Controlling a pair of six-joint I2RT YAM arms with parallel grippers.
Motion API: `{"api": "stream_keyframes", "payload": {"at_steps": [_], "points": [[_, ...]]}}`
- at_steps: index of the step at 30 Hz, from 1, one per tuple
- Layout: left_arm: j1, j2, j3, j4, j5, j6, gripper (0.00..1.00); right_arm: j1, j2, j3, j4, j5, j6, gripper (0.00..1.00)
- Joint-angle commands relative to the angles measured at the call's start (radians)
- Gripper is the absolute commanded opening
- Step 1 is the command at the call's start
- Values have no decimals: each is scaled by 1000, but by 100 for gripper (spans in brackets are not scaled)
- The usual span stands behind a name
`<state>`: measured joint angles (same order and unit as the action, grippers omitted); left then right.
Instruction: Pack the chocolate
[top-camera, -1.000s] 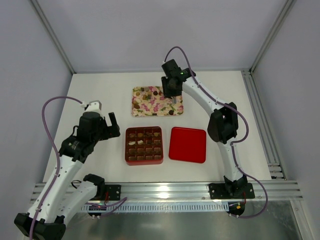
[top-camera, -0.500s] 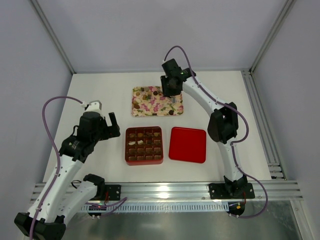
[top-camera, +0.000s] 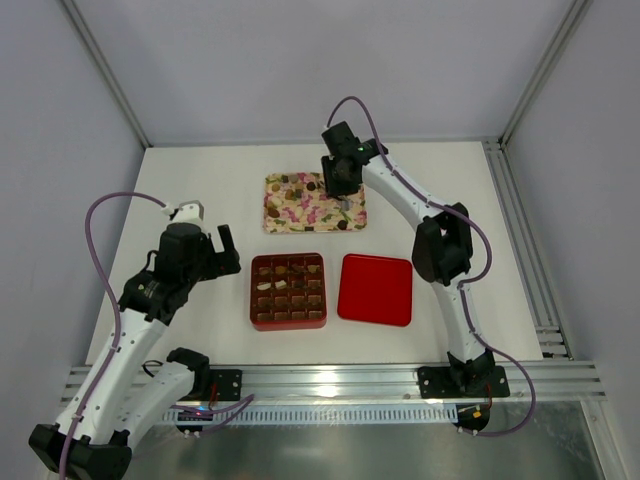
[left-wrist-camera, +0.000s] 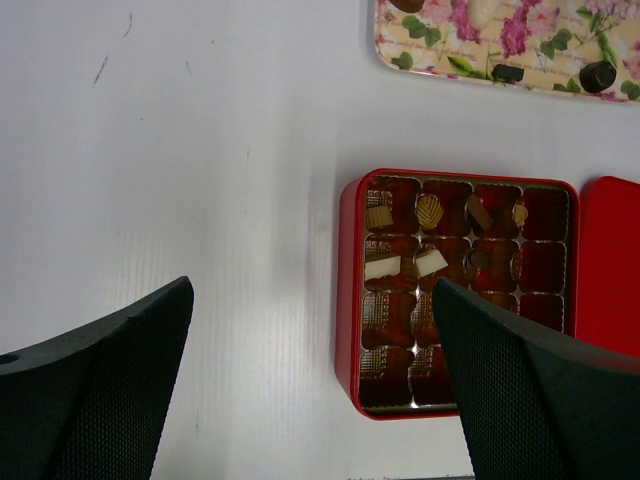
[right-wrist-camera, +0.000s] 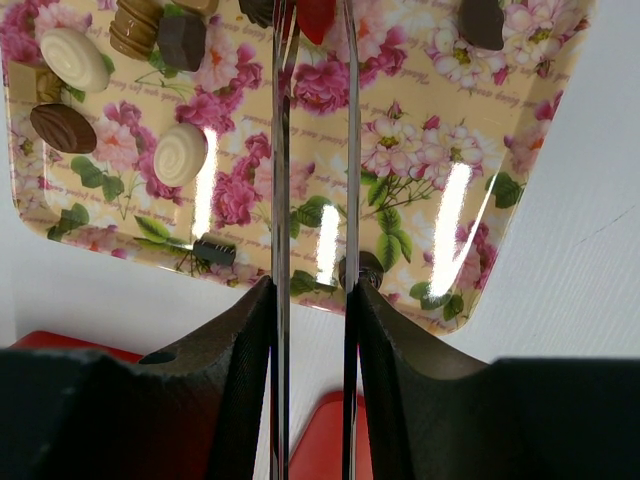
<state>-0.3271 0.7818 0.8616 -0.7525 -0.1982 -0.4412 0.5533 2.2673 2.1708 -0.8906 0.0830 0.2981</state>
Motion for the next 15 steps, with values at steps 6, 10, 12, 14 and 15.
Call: {"api": "stream_keyframes", "payload": {"at_steps": [6,10,12,14,15], "points": [[2,-1,5,22,-10,-4,100,2,-5,3,15,-6,4,33],[3,-1,7,22,-13,-4,100,2,-25,0,15,-5,1,30],[3,-3,5,22,-14,-4,99,5,-40,-2,10,0,3,29],[2,-4,5,22,-17,-4,100,2,-66,-5,7,1,1,29],[2,-6,5,22,-15,-4,100,2,-80,-14,9,4,1,28]]}}
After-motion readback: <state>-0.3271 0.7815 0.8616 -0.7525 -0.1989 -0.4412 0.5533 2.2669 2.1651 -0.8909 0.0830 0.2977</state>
